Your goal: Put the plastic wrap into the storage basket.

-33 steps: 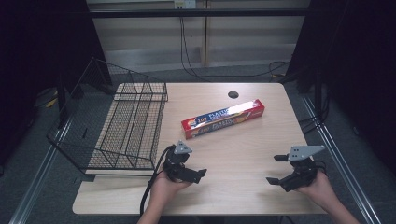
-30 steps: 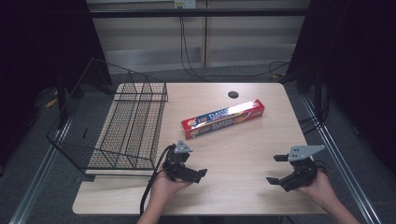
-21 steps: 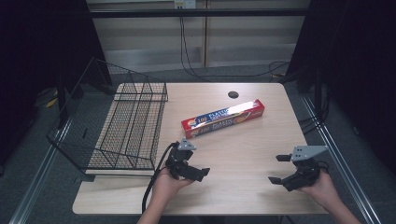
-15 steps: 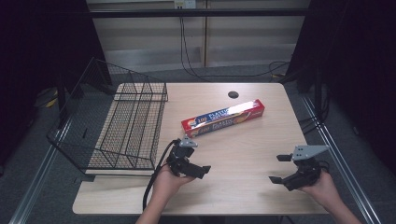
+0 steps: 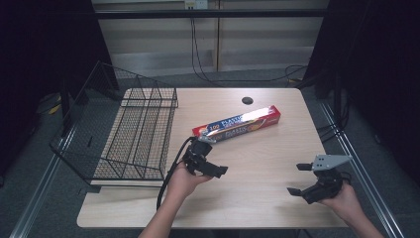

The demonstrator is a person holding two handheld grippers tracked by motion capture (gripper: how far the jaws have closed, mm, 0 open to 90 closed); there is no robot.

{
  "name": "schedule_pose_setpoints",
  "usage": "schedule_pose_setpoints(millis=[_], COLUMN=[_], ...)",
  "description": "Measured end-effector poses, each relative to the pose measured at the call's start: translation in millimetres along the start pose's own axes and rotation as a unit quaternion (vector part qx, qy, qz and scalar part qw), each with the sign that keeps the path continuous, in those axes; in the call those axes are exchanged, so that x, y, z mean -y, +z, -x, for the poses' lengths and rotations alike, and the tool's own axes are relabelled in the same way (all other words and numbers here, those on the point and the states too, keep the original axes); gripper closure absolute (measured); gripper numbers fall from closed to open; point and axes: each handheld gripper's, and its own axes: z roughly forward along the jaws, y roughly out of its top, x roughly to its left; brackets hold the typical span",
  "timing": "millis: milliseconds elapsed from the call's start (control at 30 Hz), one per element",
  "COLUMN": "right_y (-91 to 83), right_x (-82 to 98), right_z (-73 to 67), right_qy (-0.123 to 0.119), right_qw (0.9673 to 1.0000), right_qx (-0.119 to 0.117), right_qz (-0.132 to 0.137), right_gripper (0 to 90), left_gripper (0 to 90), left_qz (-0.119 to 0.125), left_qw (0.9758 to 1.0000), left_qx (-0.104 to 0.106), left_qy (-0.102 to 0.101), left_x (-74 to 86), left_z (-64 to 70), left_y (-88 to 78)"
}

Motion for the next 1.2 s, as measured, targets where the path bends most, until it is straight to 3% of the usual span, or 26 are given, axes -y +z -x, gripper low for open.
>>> schedule_pose_setpoints(millis=[500, 900, 1067, 1200], right_y=[3.6, 2.9, 4.2, 4.2], right_x=[0.4, 0.2, -0.2, -0.5], right_z=[3.4, 4.3, 3.6, 3.7], right_qy=[0.001, 0.000, -0.001, -0.002], right_qw=[1.0000, 1.0000, 1.0000, 0.9999], right_qx=[-0.002, -0.004, -0.008, -0.012], right_qz=[-0.004, -0.001, -0.001, 0.000], right_gripper=[2.0, 2.1, 2.2, 2.8], left_gripper=[6.2, 6.9, 7.1, 7.4], left_qz=[-0.022, -0.013, -0.012, -0.014], left_qw=[0.9998, 0.9997, 0.9998, 0.9997], left_qx=[-0.002, -0.018, -0.014, -0.020], left_qy=[0.003, -0.004, -0.012, -0.005], left_x=[-32.7, -57.2, -65.6, -72.9], left_z=[-14.1, -25.9, -32.1, -39.0], left_y=[7.7, 14.1, 19.7, 23.6])
